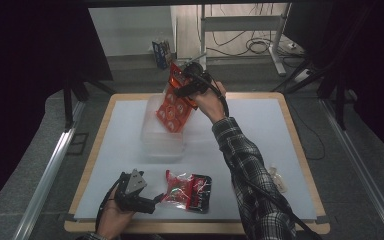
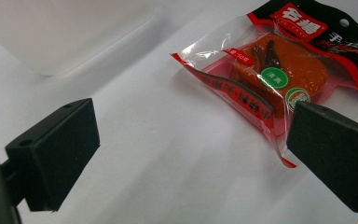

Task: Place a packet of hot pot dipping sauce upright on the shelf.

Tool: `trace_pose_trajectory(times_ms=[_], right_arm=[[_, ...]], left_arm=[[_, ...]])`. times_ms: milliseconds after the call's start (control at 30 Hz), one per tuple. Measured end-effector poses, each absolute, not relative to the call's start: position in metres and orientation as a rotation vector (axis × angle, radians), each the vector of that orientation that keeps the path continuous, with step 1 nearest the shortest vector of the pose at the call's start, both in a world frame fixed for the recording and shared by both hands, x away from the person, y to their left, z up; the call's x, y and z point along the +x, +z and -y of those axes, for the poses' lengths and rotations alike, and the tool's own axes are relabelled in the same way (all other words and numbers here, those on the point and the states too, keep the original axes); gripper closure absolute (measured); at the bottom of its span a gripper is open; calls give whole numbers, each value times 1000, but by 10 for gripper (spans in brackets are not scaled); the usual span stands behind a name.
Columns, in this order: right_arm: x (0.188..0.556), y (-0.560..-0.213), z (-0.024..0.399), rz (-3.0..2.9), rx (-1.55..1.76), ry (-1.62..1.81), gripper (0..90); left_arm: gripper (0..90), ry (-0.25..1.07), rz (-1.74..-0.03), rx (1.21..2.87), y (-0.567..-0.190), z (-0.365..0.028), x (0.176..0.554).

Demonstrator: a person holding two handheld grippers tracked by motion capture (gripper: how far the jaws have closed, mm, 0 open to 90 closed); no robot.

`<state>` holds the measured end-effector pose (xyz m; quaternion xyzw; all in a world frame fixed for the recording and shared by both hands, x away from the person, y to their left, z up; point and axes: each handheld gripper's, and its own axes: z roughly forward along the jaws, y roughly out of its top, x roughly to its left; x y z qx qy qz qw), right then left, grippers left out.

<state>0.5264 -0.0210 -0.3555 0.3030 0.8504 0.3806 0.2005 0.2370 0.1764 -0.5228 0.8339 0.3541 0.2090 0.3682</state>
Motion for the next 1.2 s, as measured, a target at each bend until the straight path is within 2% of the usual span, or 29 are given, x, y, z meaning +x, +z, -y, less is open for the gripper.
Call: trace_pose_trajectory(times_ms=[333, 967, 1200], right_arm=[[522, -353, 34, -2377, 831, 1057, 95], [513, -361, 55, -2431, 822, 1080, 26], [509, -364, 59, -2458, 818, 1085, 5]], left_arm=[[18, 530, -907, 2150, -523, -176, 237], [13, 426, -888, 2005, -518, -186, 236], [13, 445, -884, 2005, -519, -186, 236]])
